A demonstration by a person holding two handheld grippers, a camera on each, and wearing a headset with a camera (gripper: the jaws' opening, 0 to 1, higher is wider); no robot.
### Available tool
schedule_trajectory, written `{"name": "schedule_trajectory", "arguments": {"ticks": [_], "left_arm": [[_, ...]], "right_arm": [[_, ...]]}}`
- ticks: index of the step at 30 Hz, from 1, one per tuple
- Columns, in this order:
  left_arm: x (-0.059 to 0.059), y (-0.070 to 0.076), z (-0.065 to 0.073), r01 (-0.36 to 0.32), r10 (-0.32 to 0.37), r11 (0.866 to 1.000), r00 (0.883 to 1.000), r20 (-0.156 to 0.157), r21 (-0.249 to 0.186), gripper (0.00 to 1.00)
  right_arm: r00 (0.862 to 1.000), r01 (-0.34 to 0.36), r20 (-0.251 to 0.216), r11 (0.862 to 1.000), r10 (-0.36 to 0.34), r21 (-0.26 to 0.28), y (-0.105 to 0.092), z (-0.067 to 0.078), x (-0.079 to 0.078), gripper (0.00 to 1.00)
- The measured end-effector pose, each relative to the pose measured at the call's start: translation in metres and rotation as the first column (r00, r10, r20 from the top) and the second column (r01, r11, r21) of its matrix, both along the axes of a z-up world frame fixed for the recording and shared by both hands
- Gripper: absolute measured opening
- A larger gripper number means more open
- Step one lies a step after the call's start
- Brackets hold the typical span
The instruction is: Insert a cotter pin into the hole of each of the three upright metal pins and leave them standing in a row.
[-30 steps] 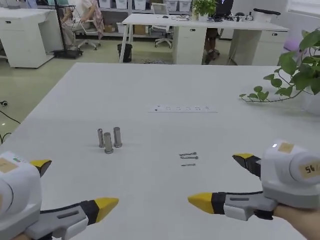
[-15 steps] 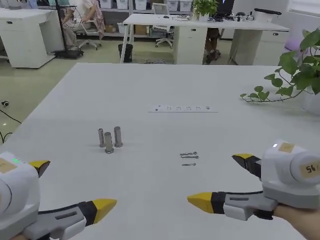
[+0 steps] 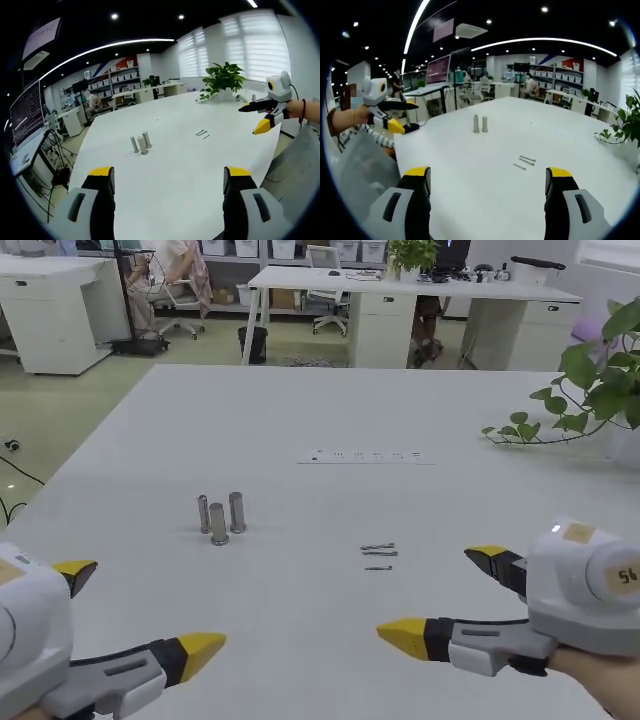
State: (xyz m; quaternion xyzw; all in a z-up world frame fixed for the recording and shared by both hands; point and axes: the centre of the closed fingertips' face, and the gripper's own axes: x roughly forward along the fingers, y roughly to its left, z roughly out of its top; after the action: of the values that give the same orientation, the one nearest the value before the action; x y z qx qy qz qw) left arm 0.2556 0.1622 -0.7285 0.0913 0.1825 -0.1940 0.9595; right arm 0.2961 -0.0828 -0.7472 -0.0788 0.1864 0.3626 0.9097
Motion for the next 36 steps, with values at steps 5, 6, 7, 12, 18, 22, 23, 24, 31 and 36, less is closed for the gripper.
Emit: {"name": "schedule_trajectory", "arguments": {"ticks": [5, 6, 7, 12, 18, 22, 23, 24, 31, 36], "left_arm": [[0.001, 0.002, -0.001, -0.002, 0.002, 1.000, 1.000, -0.001, 0.001, 0.88], [0.002, 0.004, -0.001, -0.005, 0.005, 1.000, 1.000, -0.001, 0.000, 0.87], [0.003, 0.004, -0.001, -0.005, 0.005, 1.000, 1.000, -0.001, 0.000, 0.86], [0.010, 0.007, -0.001, 0.000, 0.000, 1.000, 1.000, 0.000, -0.002, 0.76], [0.030, 0.018, -0.001, -0.022, 0.023, 1.000, 1.000, 0.015, -0.011, 0.68], [0.043, 0.025, 0.001, -0.040, 0.041, 0.998, 0.999, 0.021, -0.042, 0.60], [0.047, 0.027, 0.002, -0.045, 0.046, 0.998, 0.999, 0.025, -0.044, 0.58], [0.050, 0.028, 0.002, -0.050, 0.051, 0.998, 0.998, 0.027, -0.044, 0.57], [0.077, 0.036, -0.005, -0.062, 0.063, 0.998, 0.998, 0.028, -0.033, 0.53], [0.097, 0.040, -0.010, -0.065, 0.066, 0.998, 0.997, 0.043, -0.019, 0.48]], "right_arm": [[1.000, -0.004, -0.003, 1.000, 0.004, 0.001, 0.001, -0.001, -0.001, 0.96], [1.000, -0.004, -0.003, 1.000, 0.004, 0.003, 0.002, 0.000, -0.001, 0.96], [1.000, -0.004, -0.004, 1.000, 0.004, 0.004, 0.002, 0.000, -0.001, 0.96], [1.000, -0.018, -0.004, 1.000, 0.018, 0.012, 0.006, 0.001, -0.002, 0.94], [1.000, -0.027, -0.006, 0.999, 0.028, 0.026, 0.009, 0.001, -0.004, 0.92], [0.999, -0.040, -0.010, 0.999, 0.040, 0.030, 0.011, 0.000, -0.005, 0.90], [0.999, -0.042, -0.013, 0.999, 0.043, 0.034, 0.012, 0.000, -0.005, 0.90], [0.999, -0.043, -0.015, 0.998, 0.044, 0.036, 0.012, 0.000, -0.005, 0.90], [0.999, -0.039, -0.021, 0.998, 0.040, 0.057, 0.013, -0.001, -0.003, 0.89], [0.999, -0.036, -0.022, 0.997, 0.037, 0.063, 0.013, 0.000, 0.002, 0.88]]}}
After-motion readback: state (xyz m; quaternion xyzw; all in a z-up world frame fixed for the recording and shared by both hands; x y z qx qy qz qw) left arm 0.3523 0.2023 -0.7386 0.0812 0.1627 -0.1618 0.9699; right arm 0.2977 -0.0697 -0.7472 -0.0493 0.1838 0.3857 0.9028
